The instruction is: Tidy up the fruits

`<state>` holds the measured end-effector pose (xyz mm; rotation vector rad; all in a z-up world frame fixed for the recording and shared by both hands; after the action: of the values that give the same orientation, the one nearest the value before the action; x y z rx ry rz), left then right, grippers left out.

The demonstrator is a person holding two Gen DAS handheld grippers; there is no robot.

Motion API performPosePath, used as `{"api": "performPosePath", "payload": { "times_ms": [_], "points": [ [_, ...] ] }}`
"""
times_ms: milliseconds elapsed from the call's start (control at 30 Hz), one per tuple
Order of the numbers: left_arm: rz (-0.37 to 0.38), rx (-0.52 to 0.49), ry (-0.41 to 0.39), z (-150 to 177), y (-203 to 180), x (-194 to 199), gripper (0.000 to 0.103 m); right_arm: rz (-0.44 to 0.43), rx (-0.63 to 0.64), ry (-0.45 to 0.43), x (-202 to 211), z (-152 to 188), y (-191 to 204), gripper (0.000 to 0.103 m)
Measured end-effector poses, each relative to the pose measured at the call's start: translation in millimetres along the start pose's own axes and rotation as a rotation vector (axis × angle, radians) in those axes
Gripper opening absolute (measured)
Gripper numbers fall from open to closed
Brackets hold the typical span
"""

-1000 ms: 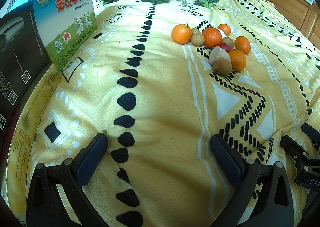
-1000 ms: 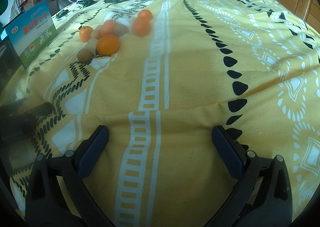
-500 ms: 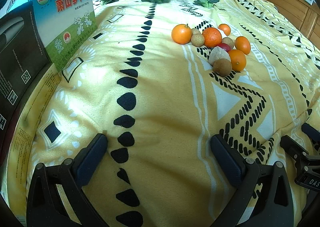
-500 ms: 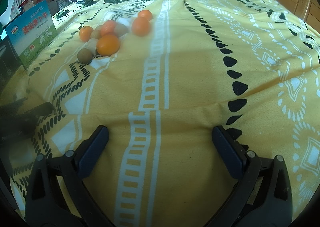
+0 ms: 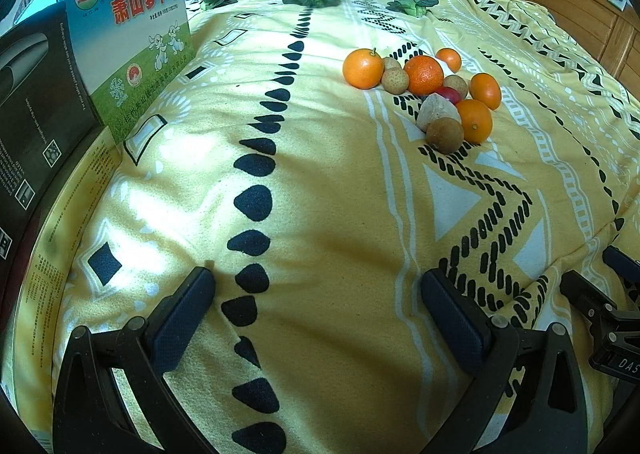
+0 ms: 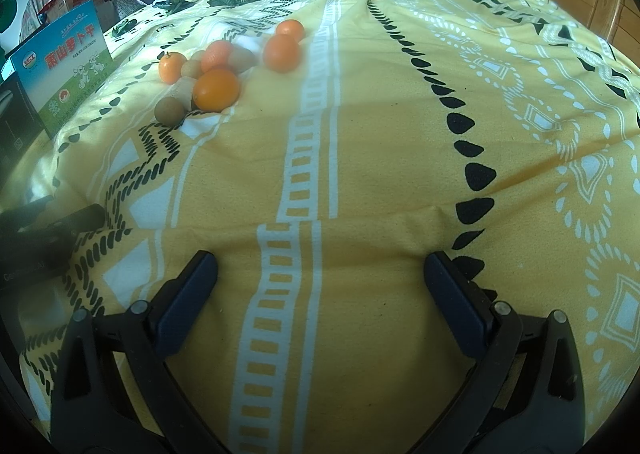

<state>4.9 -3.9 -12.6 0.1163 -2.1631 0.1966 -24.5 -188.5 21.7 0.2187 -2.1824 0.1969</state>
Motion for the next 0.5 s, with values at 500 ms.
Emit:
{"api": "performPosePath", "payload": {
  "times_ms": [500],
  "points": [
    [0.000,0.002,-0.003,0.4,0.3,0.5,0.103,0.007,0.005,0.002,-0.8,-0.7,0.0,0.103]
  ]
}}
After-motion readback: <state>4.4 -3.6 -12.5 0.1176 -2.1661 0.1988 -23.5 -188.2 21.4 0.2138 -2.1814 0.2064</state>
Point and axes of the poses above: each gripper's, at about its wrist camera, not at the fingertips, and x roughly against the way its jaws point, y to its left, z to its underside, the point moved 2 cm from there along -x, roughly the way its jaws point, and after that the axes turned 8 degrees about x, right-handed, at the moved point
